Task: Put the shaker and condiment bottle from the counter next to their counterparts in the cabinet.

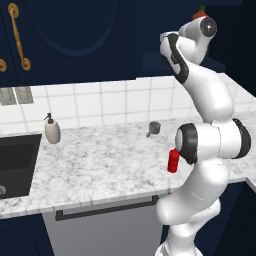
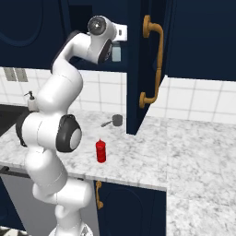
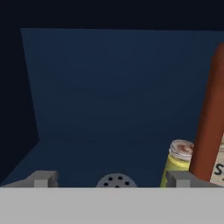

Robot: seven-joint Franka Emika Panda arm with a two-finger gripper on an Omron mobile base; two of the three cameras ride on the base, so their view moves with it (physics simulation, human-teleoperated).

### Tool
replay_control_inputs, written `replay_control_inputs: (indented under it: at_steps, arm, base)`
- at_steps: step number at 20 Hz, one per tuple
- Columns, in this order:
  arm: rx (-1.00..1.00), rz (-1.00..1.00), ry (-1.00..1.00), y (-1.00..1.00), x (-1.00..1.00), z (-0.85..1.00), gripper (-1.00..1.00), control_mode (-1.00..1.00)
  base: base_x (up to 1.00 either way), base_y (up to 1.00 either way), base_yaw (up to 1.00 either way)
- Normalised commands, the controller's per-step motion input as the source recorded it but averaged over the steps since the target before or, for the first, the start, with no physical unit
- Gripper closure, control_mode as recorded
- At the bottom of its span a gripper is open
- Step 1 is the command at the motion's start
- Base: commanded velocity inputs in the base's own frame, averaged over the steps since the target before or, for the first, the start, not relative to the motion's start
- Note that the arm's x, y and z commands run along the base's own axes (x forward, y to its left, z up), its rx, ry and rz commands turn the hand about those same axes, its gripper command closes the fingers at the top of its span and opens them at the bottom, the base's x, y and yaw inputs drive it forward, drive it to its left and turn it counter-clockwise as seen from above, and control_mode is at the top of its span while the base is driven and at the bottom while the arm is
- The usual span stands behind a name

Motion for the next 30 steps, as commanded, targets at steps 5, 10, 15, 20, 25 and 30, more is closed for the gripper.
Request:
replay_control_inputs:
  at_steps: [5,10,15,20,25,30]
  arm:
    - [-0.03,0.00,0.00,0.03,-0.54,0.00,-1.00,-1.00]
    - [-0.04,0.00,0.00,0.00,-0.67,0.00,-1.00,-1.00]
    - [-0.09,0.00,-0.07,0.00,-0.75,0.00,-1.00,-1.00]
    - [-0.06,0.00,-0.08,0.08,-0.70,0.00,-1.00,-1.00]
    - [0.00,0.00,-0.01,0.42,-0.65,-0.05,-1.00,-1.00]
    - [0.01,0.00,0.00,0.53,-0.60,-0.07,-1.00,-1.00]
  base:
    - [0.00,0.00,0.00]
    - [0.00,0.00,0.00]
    - [0.00,0.00,0.00]
    - [0.00,0.00,0.00]
    - [0.00,0.00,0.00]
    - [0.00,0.00,0.00]
